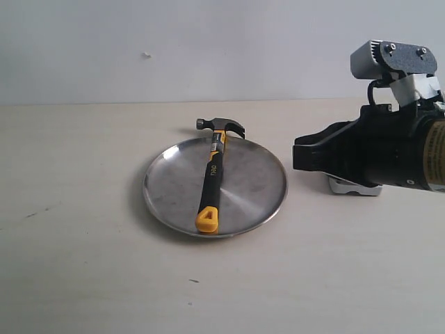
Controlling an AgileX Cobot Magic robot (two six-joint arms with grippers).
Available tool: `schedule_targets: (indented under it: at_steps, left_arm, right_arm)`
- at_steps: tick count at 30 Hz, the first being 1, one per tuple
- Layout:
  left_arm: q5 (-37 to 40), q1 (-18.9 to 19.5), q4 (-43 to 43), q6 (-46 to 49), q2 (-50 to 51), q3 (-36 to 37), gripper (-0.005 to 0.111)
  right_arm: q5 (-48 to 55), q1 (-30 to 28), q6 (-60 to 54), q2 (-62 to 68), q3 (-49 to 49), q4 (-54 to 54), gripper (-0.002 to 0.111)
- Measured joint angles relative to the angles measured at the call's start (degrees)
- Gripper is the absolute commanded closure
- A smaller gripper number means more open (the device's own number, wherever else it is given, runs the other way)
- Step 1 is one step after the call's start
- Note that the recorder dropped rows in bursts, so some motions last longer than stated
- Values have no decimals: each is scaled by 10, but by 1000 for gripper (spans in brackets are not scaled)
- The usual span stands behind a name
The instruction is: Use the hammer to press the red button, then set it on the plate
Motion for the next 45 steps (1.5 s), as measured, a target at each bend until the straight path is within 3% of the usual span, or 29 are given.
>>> schedule_targets:
  at_steps: [9,14,17,21,34,37,42,45]
  left_arm:
    - [0,0,0,0,0,0,107]
    - [0,0,0,0,0,0,107]
    - [0,0,0,0,0,0,107]
    - [0,0,0,0,0,0,107]
    - [0,0,0,0,0,0,107]
    - [0,0,0,0,0,0,107]
    - [0,0,0,0,0,0,107]
    - [0,0,0,0,0,0,107]
  right_arm:
    - [19,-10,-41,-153,35,-8,108]
    - [19,-68,-53,-278,82,-8,108]
    - [28,-144,-56,-414,125,-8,108]
    - [44,-158,-56,-509,139,-8,108]
    - [45,-158,-56,-540,139,-7,108]
    - [55,-158,-114,-545,139,83,108]
    - [145,-158,-488,-545,139,524,108]
    - [176,-158,-701,-548,139,695,108]
